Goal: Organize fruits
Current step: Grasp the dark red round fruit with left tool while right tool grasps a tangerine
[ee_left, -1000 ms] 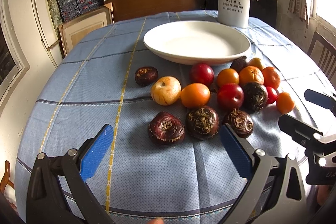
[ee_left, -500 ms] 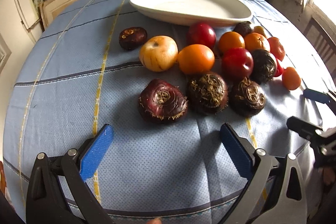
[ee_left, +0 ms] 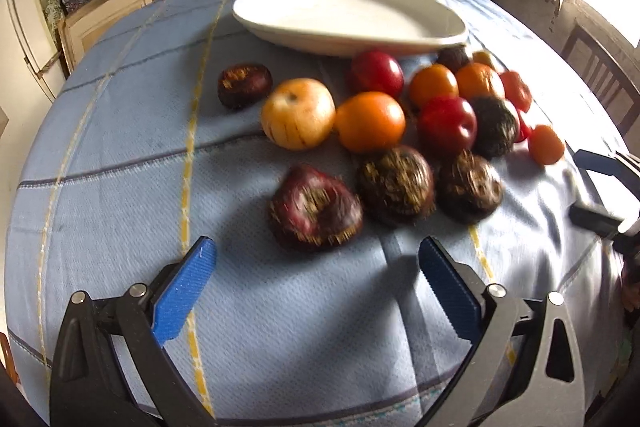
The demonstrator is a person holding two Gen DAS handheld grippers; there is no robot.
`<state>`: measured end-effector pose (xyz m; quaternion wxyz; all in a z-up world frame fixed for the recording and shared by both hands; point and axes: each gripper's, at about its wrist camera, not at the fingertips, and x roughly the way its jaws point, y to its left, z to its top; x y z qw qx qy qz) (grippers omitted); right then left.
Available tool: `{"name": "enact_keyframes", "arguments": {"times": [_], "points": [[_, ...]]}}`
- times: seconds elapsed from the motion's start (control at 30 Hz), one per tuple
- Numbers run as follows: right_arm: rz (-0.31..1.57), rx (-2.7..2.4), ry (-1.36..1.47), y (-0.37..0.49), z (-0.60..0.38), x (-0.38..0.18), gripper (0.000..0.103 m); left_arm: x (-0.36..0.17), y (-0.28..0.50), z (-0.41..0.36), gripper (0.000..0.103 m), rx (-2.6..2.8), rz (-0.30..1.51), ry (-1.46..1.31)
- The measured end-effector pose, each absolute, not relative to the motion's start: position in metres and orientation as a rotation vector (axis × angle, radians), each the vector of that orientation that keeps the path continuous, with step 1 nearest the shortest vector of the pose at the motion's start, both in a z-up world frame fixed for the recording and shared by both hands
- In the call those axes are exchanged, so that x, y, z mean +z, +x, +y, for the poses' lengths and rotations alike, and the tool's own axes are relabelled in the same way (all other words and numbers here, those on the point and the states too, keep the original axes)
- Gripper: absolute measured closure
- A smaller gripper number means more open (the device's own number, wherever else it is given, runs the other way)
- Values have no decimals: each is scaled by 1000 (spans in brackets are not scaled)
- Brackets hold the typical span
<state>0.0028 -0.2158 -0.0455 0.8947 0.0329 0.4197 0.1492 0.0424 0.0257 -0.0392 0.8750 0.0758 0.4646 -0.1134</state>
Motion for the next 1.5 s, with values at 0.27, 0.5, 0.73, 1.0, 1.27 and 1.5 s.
{"name": "enact_keyframes", "arguments": {"times": [0.27,0.5,0.73,1.0,1.27,1.5], "points": [[895,327,170,20,-224,-50,41,-33,45,10,6,-274,893,219],[909,346,224,31,-220,-53,60,-34,43,17,31,-351,907,129],[910,367,305,35,-230,-56,67,-35,42,22,37,-361,906,85],[886,370,363,33,-240,-55,67,-33,37,33,55,-348,912,65],[897,365,368,36,-242,-58,67,-38,39,33,56,-360,940,82],[893,360,383,36,-245,-60,67,-38,36,36,59,-337,933,153]]}}
